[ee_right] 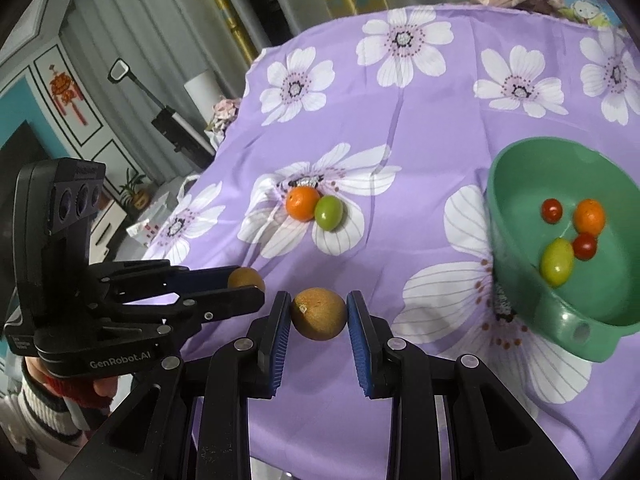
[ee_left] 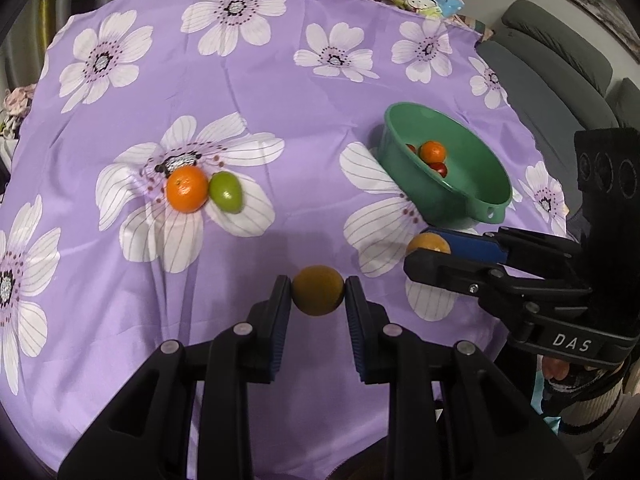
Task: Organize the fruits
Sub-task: 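Carry the yellow-brown fruit in the right gripper over the green bowl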
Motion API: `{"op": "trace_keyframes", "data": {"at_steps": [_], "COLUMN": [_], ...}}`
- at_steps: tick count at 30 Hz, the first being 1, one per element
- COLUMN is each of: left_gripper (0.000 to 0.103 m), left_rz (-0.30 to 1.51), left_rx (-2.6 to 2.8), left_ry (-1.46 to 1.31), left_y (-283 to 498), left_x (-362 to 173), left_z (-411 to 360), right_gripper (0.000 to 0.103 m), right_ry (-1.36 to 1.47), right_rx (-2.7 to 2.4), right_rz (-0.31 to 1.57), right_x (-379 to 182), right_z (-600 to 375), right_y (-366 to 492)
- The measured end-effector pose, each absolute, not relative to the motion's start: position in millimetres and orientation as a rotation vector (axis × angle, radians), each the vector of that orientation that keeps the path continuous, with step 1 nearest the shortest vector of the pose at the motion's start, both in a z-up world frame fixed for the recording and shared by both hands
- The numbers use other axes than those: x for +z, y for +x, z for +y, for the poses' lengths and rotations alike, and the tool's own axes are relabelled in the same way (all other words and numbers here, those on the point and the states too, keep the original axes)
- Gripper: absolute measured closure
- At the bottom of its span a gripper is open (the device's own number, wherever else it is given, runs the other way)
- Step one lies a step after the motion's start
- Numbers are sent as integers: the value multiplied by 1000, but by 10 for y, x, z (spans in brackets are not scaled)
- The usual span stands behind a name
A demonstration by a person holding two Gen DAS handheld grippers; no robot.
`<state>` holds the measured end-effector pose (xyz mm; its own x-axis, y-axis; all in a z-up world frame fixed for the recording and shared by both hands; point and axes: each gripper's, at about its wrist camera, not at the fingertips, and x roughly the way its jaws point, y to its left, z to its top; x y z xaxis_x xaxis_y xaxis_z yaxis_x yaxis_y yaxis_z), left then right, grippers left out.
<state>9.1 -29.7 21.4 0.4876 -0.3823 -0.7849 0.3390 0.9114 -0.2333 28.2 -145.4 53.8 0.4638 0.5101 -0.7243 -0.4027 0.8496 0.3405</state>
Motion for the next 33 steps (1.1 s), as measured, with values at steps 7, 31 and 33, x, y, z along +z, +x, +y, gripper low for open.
{"op": "trace_keyframes", "data": {"at_steps": [7,31,33], "left_gripper": [76,76,76], "left_rz": [966,925,922], "left_rx": [-458,-552,-559], "left_ry": [-17,107,114], "left_y": [97,323,350], "left_x": [248,471,482], "left_z": [-482,-1130,-1185], "right_gripper": [73,72,72], "right_ry": [155,236,236], "right_rx": [546,450,440], "right_rz": [906,818,815], "right_x": [565,705,709], "right_z": [-1618,-2206,-2246], "right_y": [266,280,293]}}
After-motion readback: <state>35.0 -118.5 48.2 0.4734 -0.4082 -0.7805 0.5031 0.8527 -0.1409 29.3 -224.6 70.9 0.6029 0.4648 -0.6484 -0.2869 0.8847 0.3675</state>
